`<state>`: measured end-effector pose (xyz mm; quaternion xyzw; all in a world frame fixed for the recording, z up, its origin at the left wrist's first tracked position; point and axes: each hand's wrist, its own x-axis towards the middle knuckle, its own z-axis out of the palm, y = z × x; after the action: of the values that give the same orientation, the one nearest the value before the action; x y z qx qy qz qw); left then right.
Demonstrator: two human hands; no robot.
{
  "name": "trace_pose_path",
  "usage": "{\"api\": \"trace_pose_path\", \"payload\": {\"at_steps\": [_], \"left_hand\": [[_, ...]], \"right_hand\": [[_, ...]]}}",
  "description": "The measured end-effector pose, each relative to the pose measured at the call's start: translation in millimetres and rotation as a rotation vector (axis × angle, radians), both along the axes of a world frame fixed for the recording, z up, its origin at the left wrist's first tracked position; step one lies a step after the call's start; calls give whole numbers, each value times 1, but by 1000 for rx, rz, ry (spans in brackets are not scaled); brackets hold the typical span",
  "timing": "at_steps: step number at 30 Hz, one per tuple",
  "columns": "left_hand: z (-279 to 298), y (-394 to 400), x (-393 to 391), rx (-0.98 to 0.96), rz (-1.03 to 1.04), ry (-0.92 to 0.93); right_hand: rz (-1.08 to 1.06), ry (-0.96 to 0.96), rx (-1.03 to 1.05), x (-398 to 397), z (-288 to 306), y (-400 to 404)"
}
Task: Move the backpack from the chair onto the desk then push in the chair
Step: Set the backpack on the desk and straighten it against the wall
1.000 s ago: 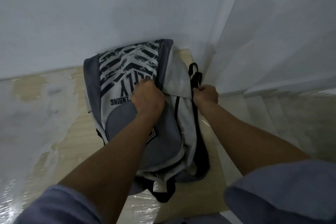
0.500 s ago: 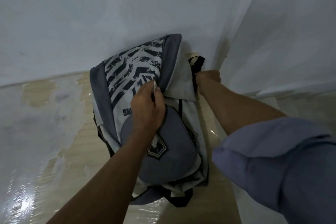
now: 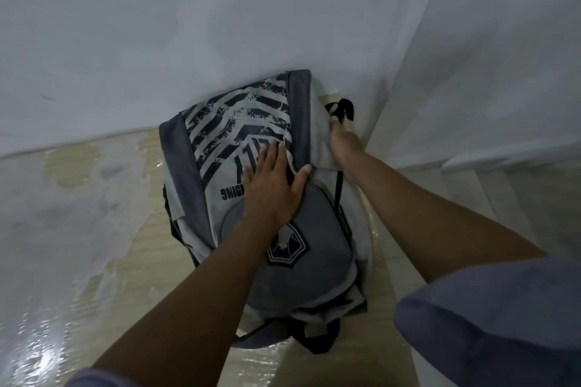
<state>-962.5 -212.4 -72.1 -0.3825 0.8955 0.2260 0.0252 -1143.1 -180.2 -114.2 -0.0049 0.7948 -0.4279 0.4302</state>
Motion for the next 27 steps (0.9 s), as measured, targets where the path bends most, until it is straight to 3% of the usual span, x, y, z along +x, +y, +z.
{"api": "trace_pose_path", "payload": {"at_steps": [7,13,17,20,23,27], "left_hand": [[23,-47,42,-64,156,224],[26,-83,106,-109,250,291],[13,-92,150,-94,377,274],[-4,-96,175,67,602,238],[-22,-100,185,419,802,127],[-41,-104,189,870,1002,271]], "right_hand": [[-2,526,-124,38,37,-8],[265,923,-195,121,71,-34],[516,1045,-140,186,67,-53],[719,1052,14,226,57,-63],[776,1033,131,244,48,-67],[716,1067,215,254,41,-69]]}}
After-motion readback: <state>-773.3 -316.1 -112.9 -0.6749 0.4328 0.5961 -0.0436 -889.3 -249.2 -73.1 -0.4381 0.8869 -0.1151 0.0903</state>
